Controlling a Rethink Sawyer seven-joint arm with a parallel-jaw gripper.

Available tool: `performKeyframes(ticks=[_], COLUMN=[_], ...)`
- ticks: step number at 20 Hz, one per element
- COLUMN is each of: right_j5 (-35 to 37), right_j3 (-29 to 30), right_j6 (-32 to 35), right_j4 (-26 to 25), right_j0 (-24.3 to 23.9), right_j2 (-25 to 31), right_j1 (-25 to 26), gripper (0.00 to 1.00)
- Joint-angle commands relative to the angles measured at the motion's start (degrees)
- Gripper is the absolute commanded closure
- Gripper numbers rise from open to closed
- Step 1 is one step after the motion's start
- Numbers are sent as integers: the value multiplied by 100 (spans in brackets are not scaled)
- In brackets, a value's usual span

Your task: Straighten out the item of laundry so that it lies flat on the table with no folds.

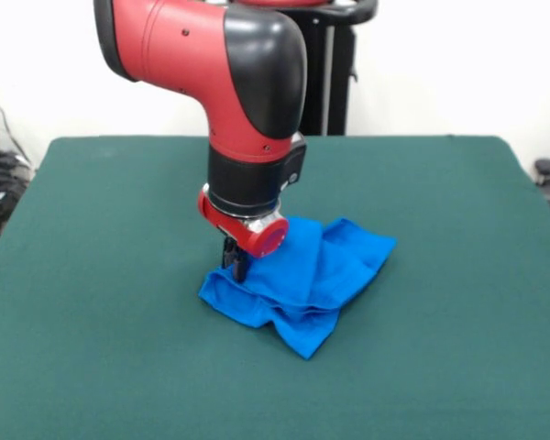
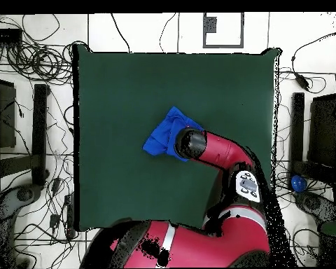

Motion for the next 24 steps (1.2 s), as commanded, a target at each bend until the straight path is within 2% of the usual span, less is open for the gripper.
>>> performKeyframes(ticks=[1,11,15,24], right_j5=[-575,-569,-612,-451], right_j3=[-61,236,611,1501], right_j6=[446,541,694,553], right_j4=[-217,-183,-209,-259], right_j0=[-93,-37,139,81], right_j2=[322,365,244,275], right_j1=[836,618,283,-611], gripper=[100,100,100,100])
